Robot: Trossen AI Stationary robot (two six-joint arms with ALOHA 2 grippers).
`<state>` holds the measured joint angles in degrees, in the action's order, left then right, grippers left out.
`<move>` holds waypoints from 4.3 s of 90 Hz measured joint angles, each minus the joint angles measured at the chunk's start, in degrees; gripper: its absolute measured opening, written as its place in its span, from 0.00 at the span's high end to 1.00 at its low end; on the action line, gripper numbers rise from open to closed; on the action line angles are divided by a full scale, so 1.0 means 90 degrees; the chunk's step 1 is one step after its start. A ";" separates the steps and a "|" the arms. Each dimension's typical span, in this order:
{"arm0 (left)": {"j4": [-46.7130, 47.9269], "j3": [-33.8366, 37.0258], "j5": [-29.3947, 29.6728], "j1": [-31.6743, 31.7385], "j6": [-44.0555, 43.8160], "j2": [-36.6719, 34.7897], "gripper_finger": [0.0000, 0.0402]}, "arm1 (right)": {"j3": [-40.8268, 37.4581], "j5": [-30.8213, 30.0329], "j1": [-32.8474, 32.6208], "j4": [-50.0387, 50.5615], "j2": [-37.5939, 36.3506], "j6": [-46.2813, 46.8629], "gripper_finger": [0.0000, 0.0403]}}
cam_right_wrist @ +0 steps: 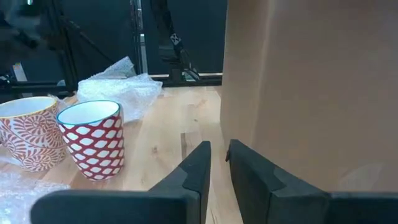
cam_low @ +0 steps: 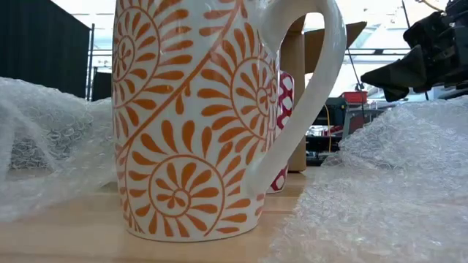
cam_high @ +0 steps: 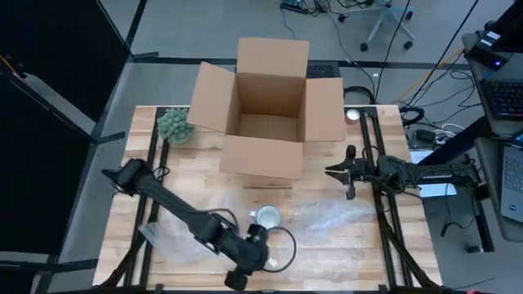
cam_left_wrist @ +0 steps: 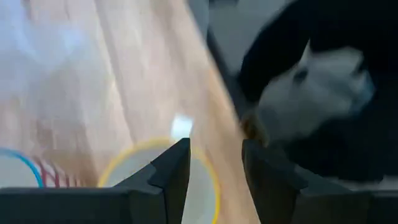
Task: Wrap mug
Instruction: Wrap the orange mug with bubble wrap
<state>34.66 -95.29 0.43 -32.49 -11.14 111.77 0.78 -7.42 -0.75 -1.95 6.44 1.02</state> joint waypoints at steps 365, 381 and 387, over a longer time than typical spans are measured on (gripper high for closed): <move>0.6163 -0.0089 0.2293 -0.1310 -0.6695 -0.0595 1.00 | 0.0000 -0.0054 -0.0011 -0.0028 0.0028 0.3881 0.89; 0.6151 -0.0089 0.2290 -0.1341 -0.6630 -0.0595 1.00 | -0.0010 0.0192 -0.0223 -0.1191 0.0151 0.4164 0.89; 0.6146 -0.0089 0.2288 -0.1435 -0.6721 -0.0595 1.00 | 0.0020 0.0271 -0.0548 -0.2197 0.0325 0.3885 0.89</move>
<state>89.97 -96.09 21.02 -45.41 -71.64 106.41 0.96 -4.98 -5.69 -21.72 9.36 35.98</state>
